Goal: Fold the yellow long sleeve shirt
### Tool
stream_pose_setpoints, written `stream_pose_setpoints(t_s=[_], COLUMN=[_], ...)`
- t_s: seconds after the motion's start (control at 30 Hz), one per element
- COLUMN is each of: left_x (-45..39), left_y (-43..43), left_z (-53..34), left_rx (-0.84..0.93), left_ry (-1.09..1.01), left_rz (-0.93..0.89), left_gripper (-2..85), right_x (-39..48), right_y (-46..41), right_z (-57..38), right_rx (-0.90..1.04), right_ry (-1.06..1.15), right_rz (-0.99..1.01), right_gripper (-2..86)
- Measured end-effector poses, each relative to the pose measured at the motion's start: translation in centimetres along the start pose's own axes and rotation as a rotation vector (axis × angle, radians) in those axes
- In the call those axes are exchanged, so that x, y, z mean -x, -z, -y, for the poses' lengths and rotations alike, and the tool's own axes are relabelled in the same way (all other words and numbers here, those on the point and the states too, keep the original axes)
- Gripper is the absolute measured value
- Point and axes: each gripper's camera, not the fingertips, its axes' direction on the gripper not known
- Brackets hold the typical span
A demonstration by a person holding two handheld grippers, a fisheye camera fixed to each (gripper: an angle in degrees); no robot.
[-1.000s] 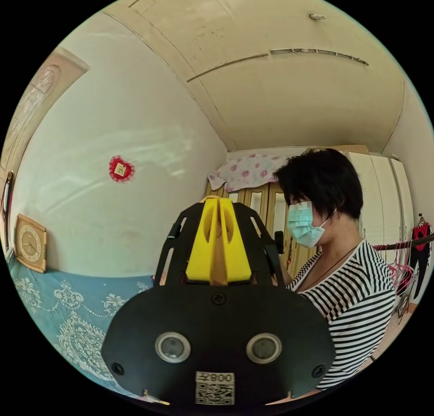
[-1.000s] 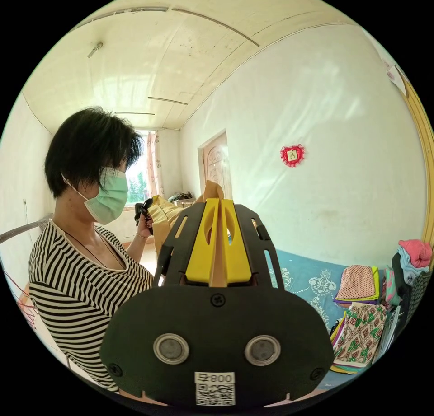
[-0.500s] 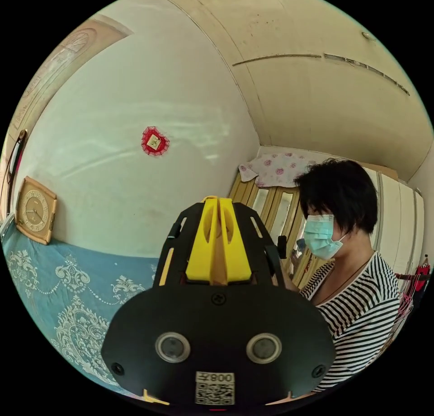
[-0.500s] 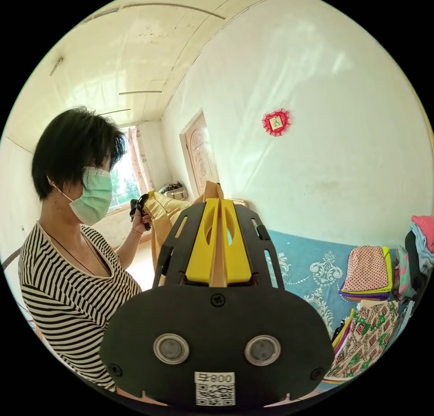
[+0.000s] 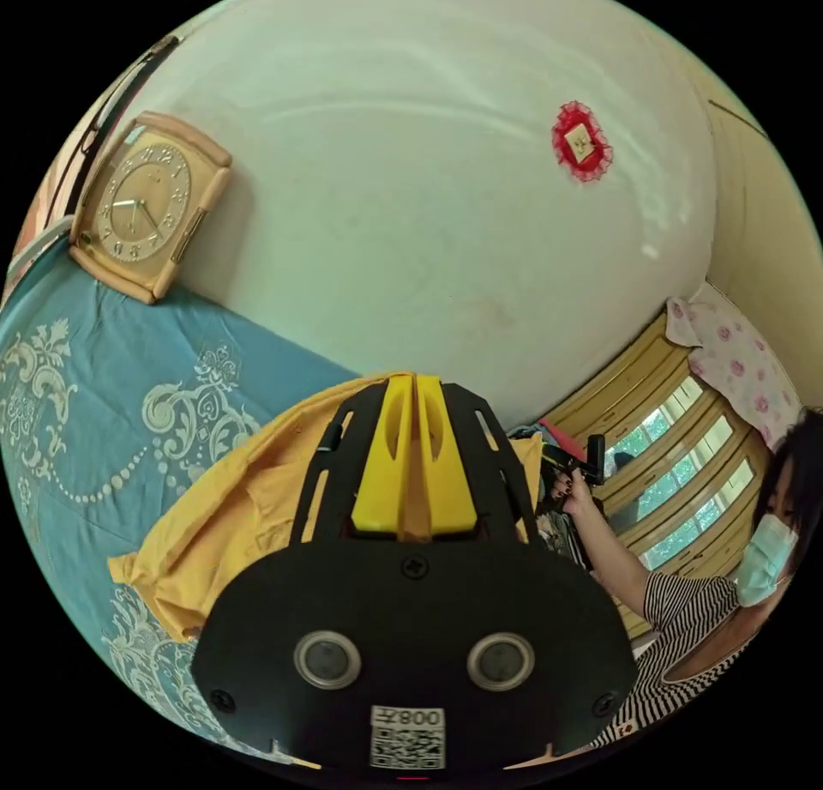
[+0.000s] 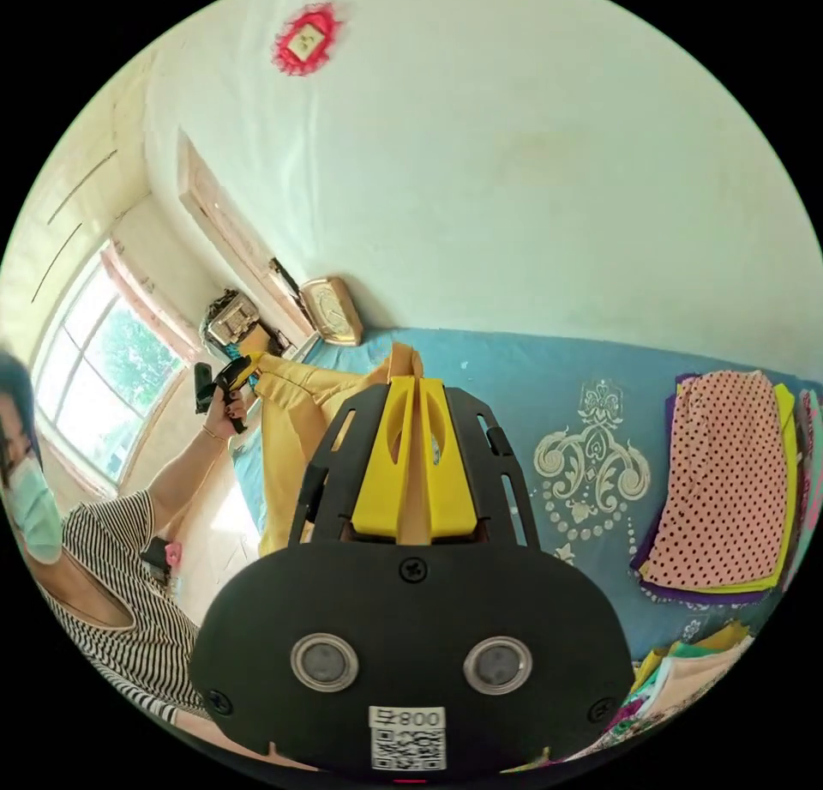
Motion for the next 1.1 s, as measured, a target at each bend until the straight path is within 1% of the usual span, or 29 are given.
stream_pose_setpoints(t_s=[0.03,0.07,0.13,0.17,0.23,0.3,0.43,0.5,0.57,0.63,0.7,0.77,0.87,1.0,1.1], left_x=[3.0,5.9,9.8,11.9,14.4,16.6,21.0,23.3,26.8,29.4,31.7,33.6,34.5,34.1,33.7], left_y=[-3.1,-6.2,-9.4,-10.8,-11.8,-11.6,-7.7,-5.7,-4.0,-3.9,-4.4,-6.0,-8.0,-8.0,-7.1], left_z=[-0.3,-0.7,-1.9,-2.8,-4.1,-5.3,-8.2,-9.7,-12.4,-14.5,-16.4,-18.1,-19.3,-19.0,-17.8], left_rx=[0.034,0.106,0.167,0.198,0.218,0.237,0.222,0.220,0.242,0.274,0.286,0.315,0.375,0.344,0.316], left_ry=[0.037,0.056,0.107,0.111,0.109,0.099,0.083,0.108,0.193,0.267,0.340,0.377,0.370,0.299,0.213], left_rz=[0.036,0.062,0.088,0.078,0.100,0.098,0.214,0.309,0.418,0.449,0.441,0.425,0.479,0.526,0.630], left_gripper=[2.9,4.0,5.8,6.8,7.8,8.6,9.9,10.8,12.0,12.5,12.6,10.4,4.9,2.9,2.4], right_x=[-2.7,-5.4,-8.9,-10.5,-12.2,-13.0,-11.5,-10.0,-8.0,-6.5,-5.4,-4.0,-2.4,-1.1,-0.5], right_y=[-3.9,-7.6,-12.5,-15.0,-17.5,-19.1,-19.9,-20.1,-20.6,-21.2,-22.1,-23.7,-26.1,-28.5,-29.9], right_z=[1.1,1.9,2.1,1.7,0.7,-0.5,-4.8,-7.0,-9.6,-11.3,-12.4,-13.2,-13.1,-12.3,-11.7], right_rx=[0.045,0.095,0.163,0.195,0.222,0.235,0.197,0.204,0.222,0.225,0.240,0.260,0.287,0.304,0.283], right_ry=[-0.064,-0.139,-0.243,-0.300,-0.352,-0.387,-0.376,-0.358,-0.355,-0.363,-0.372,-0.380,-0.374,-0.372,-0.381], right_rz=[0.000,0.002,-0.010,-0.052,-0.127,-0.156,-0.078,-0.059,-0.054,-0.045,-0.050,-0.063,-0.076,-0.082,-0.071], right_gripper=[0.4,0.4,0.4,0.3,0.3,0.4,1.0,1.6,2.5,3.4,4.6,5.5,6.7,7.5,7.6])
